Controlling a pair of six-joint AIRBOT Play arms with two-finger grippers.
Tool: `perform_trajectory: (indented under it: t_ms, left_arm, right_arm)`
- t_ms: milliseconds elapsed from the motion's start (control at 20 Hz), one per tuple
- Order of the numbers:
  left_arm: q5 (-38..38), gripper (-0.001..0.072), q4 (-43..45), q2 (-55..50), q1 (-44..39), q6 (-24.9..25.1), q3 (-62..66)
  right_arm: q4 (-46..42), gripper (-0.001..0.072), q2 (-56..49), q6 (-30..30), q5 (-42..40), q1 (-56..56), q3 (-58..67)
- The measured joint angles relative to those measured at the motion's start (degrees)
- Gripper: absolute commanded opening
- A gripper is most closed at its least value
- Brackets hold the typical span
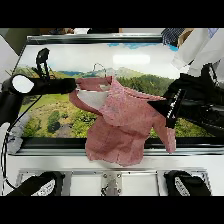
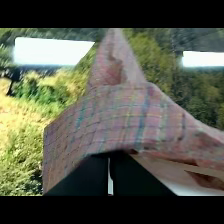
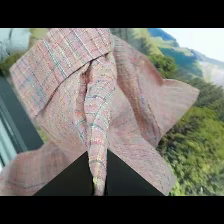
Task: Fold the clothes and pants, and hang the long-sleeved shirts on hangers.
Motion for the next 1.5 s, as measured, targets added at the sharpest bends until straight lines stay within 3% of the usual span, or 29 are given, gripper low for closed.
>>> perform_trajectory:
  t_ms: [250,300,350,400,500,950,1000,1050,1100,1300,1500]
  left_arm:
    - [-7.1,0.0016,-0.2,0.0,-0.8,1.6,7.9]
    - [-8.7,0.0107,-0.2,0.0,-0.9,1.8,9.1]
    - [-10.1,0.0407,-0.2,0.0,-0.9,1.9,10.3]
    - [-11.4,0.0594,-0.5,0.1,-0.9,1.9,11.3]
    - [-13.4,0.0603,-0.7,0.5,-0.9,2.1,13.3]
    - [-14.8,0.0593,-0.5,7.2,-0.3,2.1,20.5]
    - [-14.9,0.0411,-0.4,8.1,0.3,2.1,20.9]
    - [-14.8,0.0127,-0.4,9.0,1.0,2.1,21.2]
    - [-14.8,0.0016,-0.4,9.9,1.8,2.0,21.4]
    - [-14.6,0.0016,-0.2,12.3,4.0,2.0,21.7]
    - [-14.6,0.0016,-0.2,12.5,2.5,2.0,21.8]
  right_arm:
    - [5.1,0.0007,0.0,-0.2,0.2,0.0,0.1]
    - [5.8,0.0007,0.0,-0.2,0.0,0.0,0.1]
    - [6.4,0.0007,0.0,-0.2,-0.5,0.0,0.1]
    - [7.0,0.0007,0.0,-0.4,-0.9,0.0,0.1]
    - [8.0,0.0007,0.0,-1.1,-1.3,0.0,0.1]
    - [14.8,0.0007,0.0,-6.1,-7.8,0.0,0.4]
    - [15.6,0.0007,0.0,-7.3,-9.9,0.0,0.8]
    - [16.4,0.0007,0.0,-8.8,-12.5,0.0,1.5]
    - [16.8,0.0007,0.0,-10.2,-15.3,0.0,2.3]
    - [17.2,0.0007,0.0,-16.5,-30.3,0.0,5.3]
    - [11.2,0.0007,0.7,-20.5,-51.5,0.0,6.7]
